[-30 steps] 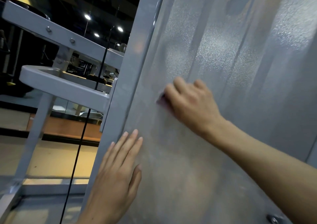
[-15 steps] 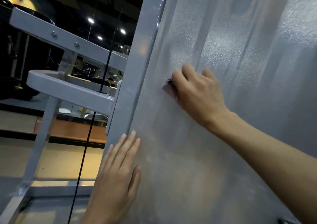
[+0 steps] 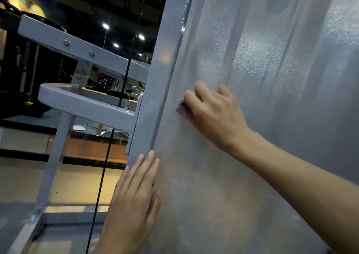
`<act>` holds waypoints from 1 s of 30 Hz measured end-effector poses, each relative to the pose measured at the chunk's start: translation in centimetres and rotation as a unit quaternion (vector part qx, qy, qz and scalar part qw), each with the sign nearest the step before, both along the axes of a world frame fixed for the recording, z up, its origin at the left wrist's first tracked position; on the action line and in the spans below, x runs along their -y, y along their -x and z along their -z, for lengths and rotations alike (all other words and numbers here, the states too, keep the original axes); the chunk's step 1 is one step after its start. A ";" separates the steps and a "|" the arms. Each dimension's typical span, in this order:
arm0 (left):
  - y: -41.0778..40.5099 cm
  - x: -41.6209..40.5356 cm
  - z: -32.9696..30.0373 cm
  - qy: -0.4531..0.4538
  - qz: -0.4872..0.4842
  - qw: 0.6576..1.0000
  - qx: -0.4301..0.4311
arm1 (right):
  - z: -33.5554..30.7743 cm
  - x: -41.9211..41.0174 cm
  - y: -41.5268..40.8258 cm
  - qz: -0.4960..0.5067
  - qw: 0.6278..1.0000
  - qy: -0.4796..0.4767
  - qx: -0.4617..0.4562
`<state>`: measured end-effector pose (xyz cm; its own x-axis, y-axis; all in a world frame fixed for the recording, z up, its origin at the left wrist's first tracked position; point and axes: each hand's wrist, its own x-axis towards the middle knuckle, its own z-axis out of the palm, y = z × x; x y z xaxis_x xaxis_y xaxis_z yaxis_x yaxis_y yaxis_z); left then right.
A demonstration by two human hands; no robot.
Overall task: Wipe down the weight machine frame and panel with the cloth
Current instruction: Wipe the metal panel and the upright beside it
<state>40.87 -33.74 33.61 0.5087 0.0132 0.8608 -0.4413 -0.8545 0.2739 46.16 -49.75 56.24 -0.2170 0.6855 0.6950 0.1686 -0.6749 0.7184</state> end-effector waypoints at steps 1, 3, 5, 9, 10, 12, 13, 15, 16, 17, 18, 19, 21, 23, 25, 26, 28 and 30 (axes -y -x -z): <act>-0.1 -0.1 0.1 0.002 -0.001 1.000 0.000 | 1.6 -0.2 0.0 -0.006 1.000 0.025 -0.011; -0.2 -0.1 0.2 0.004 0.001 1.000 0.004 | 5.5 -0.3 0.1 -0.011 0.993 0.111 -0.043; -0.2 -0.2 0.2 0.005 0.002 1.000 0.004 | 7.5 -0.1 0.0 0.000 0.982 0.179 -0.059; -0.2 -0.3 0.2 0.009 0.004 1.000 0.006 | 1.1 -0.5 -0.3 -0.006 0.996 0.086 -0.008; -0.3 -0.5 0.2 0.008 0.002 1.000 0.004 | -0.9 -0.6 -0.2 -0.009 0.999 0.031 0.005; -0.3 -0.7 0.1 0.003 0.000 1.000 -0.003 | -2.5 -1.1 -0.2 -0.011 0.999 -0.038 0.002; -0.3 -0.7 0.1 0.002 0.000 1.000 -0.004 | -1.8 -1.4 -0.3 -0.018 0.999 -0.035 0.000; -0.4 -0.7 0.0 0.002 0.000 1.000 -0.004 | 1.7 -1.8 -0.3 -0.030 0.999 0.038 -0.021; -0.5 -0.7 0.0 0.002 -0.001 1.000 -0.002 | 3.9 -2.0 -0.2 -0.029 0.994 0.098 -0.036; -0.5 -0.7 0.1 0.001 -0.003 1.000 -0.002 | 5.8 -1.9 -0.2 -0.023 0.987 0.153 -0.048; -0.6 -0.7 0.1 0.000 -0.004 1.000 -0.003 | 6.9 -1.8 -0.1 -0.014 0.979 0.194 -0.057; -0.6 -0.7 0.2 -0.001 -0.003 1.000 -0.003 | 6.7 -1.8 -0.1 -0.010 0.976 0.211 -0.061; -0.6 -0.7 0.3 -0.001 0.001 1.000 0.001 | 3.7 -2.0 -0.5 -0.011 0.986 0.163 -0.042; -0.6 -0.7 0.2 0.002 0.005 1.000 0.010 | -0.7 -2.6 -0.7 -0.010 0.999 0.052 -0.010; -0.6 -0.8 0.2 0.003 0.008 1.000 0.013 | -3.1 -3.2 -0.6 -0.011 1.000 -0.022 -0.011; -0.7 -0.9 0.2 0.005 0.010 1.000 0.015 | -2.8 -3.6 -0.7 -0.021 0.999 -0.025 -0.013; -0.6 -1.0 0.3 0.014 0.014 1.000 0.020 | 0.4 -4.1 -0.7 -0.037 0.998 0.035 -0.040; -0.6 -1.1 0.4 0.024 0.014 0.999 0.024 | 4.3 -4.0 -0.5 -0.036 0.988 0.130 -0.069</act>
<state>41.47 -32.67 33.21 0.4668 0.0407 0.8834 -0.4788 -0.8282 0.2912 46.70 -45.79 51.91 -0.1864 0.8311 0.5240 0.3178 -0.4537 0.8326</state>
